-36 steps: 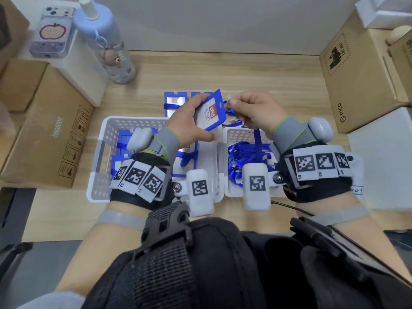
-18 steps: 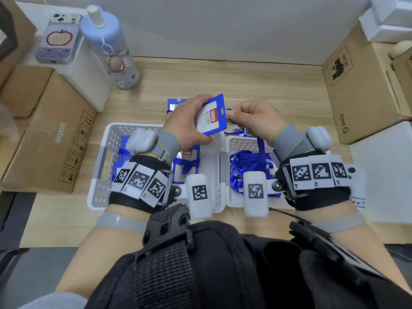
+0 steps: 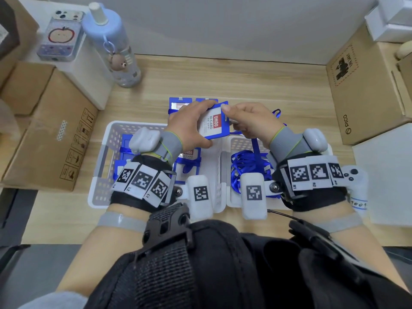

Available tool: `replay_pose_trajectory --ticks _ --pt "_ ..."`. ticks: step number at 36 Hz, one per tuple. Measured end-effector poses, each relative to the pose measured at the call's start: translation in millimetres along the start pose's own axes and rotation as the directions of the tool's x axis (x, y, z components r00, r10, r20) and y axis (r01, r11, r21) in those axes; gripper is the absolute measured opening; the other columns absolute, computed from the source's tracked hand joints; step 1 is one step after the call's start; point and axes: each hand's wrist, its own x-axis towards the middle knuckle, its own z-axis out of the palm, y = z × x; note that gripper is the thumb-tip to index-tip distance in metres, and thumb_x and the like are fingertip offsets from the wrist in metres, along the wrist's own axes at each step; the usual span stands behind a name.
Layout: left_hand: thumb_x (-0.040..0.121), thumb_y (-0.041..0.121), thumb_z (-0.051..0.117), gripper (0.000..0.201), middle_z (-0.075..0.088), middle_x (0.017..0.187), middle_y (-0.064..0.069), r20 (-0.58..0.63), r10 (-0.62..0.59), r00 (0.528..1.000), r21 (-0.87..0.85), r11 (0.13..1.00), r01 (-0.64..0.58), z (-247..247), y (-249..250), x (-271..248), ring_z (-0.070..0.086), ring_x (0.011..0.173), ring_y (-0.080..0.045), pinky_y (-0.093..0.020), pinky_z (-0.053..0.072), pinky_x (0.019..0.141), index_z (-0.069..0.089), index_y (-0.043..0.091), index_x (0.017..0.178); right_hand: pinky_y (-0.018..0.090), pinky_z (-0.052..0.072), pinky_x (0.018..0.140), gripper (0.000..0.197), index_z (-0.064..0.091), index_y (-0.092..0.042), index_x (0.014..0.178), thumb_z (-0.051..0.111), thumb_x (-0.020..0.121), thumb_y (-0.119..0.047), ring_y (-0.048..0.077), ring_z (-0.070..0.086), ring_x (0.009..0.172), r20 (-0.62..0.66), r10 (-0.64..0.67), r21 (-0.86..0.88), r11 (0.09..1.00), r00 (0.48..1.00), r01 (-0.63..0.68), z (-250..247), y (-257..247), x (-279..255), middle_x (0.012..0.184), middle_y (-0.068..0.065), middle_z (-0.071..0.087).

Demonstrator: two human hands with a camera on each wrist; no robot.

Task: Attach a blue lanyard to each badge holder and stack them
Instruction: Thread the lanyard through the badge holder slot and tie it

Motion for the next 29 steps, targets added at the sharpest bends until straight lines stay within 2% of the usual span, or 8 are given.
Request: replay_pose_trajectory --ticks 5,8,12,17,21,23,26,29 --pt "0.050 0.031 0.075 0.095 0.049 0.128 -0.001 -0.005 -0.015 1.000 0.011 1.000 0.015 -1.5 -5.8 0.0 0.045 0.119 -0.025 -0.044 0.039 0.101 0.038 0.024 0.138 0.010 0.023 0.039 0.034 0.044 -0.012 0.063 0.041 0.096 -0.006 0.005 0.028 0.040 0.074 -0.025 -0.016 1.000 0.997 0.027 -2.3 7.3 2.3 0.052 0.002 0.036" --pt "0.061 0.012 0.081 0.089 0.049 0.128 -0.005 -0.009 0.008 1.000 -0.021 1.000 -0.008 -1.0 -8.5 0.6 0.045 0.118 -0.025 -0.038 0.040 0.100 0.038 0.020 0.138 0.006 0.027 0.041 0.034 0.043 -0.011 0.065 0.037 0.097 -0.002 -0.001 0.033 0.039 0.110 -0.048 0.016 0.999 0.993 0.047 -3.9 9.8 3.1 0.050 -0.001 0.038" --pt "0.062 0.010 0.082 0.087 0.053 0.123 -0.003 -0.009 -0.005 1.000 -0.166 0.986 0.003 2.0 -7.3 0.4 0.051 0.110 -0.018 -0.033 0.044 0.097 0.039 0.021 0.137 0.008 0.030 0.047 0.031 0.042 -0.013 0.066 0.042 0.096 -0.010 0.002 0.032 0.045 0.060 -0.102 0.018 0.995 0.993 0.101 -4.4 11.1 6.8 0.049 -0.007 0.037" --pt "0.070 0.021 0.080 0.066 0.059 0.104 0.009 0.051 -0.048 0.998 -0.429 0.901 0.065 1.5 1.8 -3.0 0.057 0.088 -0.004 -0.006 0.047 0.069 0.047 0.025 0.126 0.017 0.025 0.049 0.029 0.050 -0.016 0.064 0.044 0.086 -0.034 0.002 0.028 0.043 -0.070 -0.190 -0.036 0.982 0.979 0.188 -3.6 10.1 14.9 0.044 -0.014 0.036" --pt "0.075 0.044 0.070 0.039 0.060 0.087 0.008 0.071 -0.086 0.994 -0.600 0.792 0.112 2.7 10.1 -4.6 0.052 0.061 -0.001 -0.014 0.040 0.047 0.054 0.031 0.107 0.018 0.030 0.053 0.042 0.058 -0.025 0.068 0.032 0.099 -0.037 0.003 0.032 0.048 -0.046 -0.172 -0.183 0.970 0.984 0.161 3.2 5.8 8.4 0.042 -0.014 0.041" --pt "0.073 0.056 0.059 0.040 0.058 0.070 0.013 0.078 -0.109 0.991 -0.664 0.736 0.133 4.2 11.1 -1.5 0.047 0.050 0.001 -0.018 0.037 0.045 0.053 0.029 0.103 0.026 0.040 0.066 0.042 0.060 -0.012 0.085 0.032 0.098 -0.041 0.011 0.046 0.062 -0.017 -0.138 -0.388 0.914 0.990 0.120 7.5 5.8 6.7 0.059 -0.014 0.054" --pt "0.047 0.084 0.056 0.082 0.052 0.062 0.013 0.039 -0.127 0.991 -0.700 0.704 0.118 4.4 10.2 3.7 0.043 0.043 0.001 -0.019 0.036 0.043 0.051 0.026 0.105 0.033 0.041 0.071 0.040 0.059 -0.002 0.102 0.037 0.097 -0.036 0.025 0.051 0.085 0.101 -0.017 -0.696 0.714 0.995 0.082 14.6 8.4 6.1 0.083 0.008 0.056" --pt "0.047 0.080 0.047 0.073 0.044 0.065 0.008 -0.011 -0.136 0.991 -0.625 0.775 0.099 4.7 8.5 8.1 0.042 0.042 0.000 -0.021 0.038 0.044 0.048 0.027 0.097 0.037 0.044 0.078 0.044 0.059 0.000 0.105 0.037 0.096 -0.037 0.031 0.054 0.089 0.206 0.061 -0.789 0.601 0.977 0.129 22.8 9.4 0.5 0.087 0.015 0.057"
